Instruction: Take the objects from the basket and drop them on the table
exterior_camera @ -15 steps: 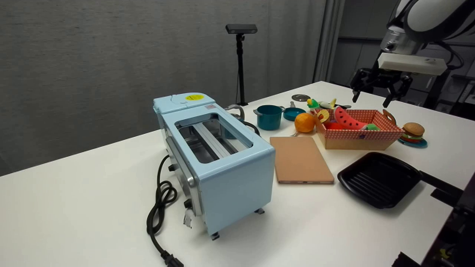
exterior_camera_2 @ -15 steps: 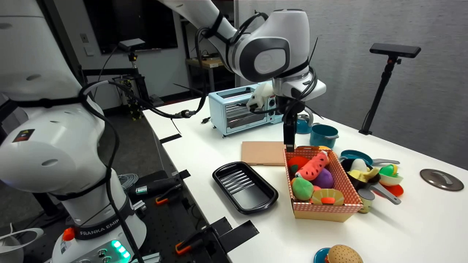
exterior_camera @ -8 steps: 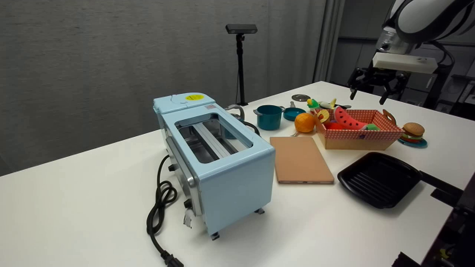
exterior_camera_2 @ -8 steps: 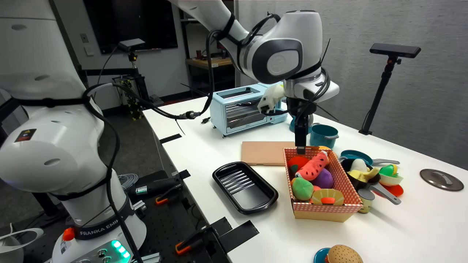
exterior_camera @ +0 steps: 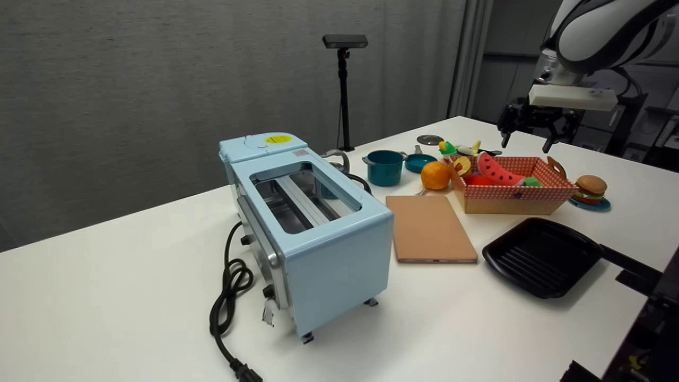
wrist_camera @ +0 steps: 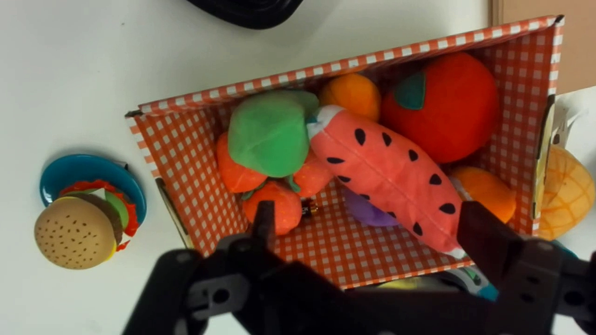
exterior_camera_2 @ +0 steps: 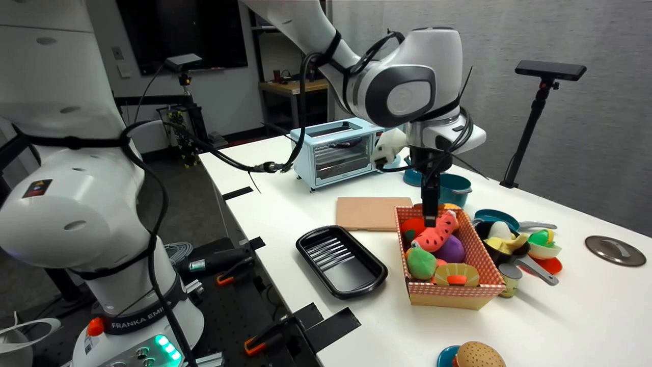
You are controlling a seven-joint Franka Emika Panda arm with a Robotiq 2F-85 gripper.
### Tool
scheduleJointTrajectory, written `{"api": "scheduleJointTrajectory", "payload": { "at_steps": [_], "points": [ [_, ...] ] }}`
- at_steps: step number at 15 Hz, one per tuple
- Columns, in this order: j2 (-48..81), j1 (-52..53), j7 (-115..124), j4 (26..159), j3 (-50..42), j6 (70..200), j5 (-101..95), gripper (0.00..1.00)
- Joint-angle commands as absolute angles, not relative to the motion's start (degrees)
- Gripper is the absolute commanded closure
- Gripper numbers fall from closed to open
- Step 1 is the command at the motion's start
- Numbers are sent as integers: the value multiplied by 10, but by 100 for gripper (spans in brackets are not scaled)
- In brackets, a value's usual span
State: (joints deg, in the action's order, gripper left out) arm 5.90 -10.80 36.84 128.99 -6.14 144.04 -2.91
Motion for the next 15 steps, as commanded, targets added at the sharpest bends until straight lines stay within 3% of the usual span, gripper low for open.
{"api": "scheduleJointTrajectory", "payload": {
  "at_steps": [1,15],
  "points": [
    [103,-82,382,1267,-75,1459,-42,0],
    [200,-59,360,1172,-88,1447,-1,0]
  ]
}}
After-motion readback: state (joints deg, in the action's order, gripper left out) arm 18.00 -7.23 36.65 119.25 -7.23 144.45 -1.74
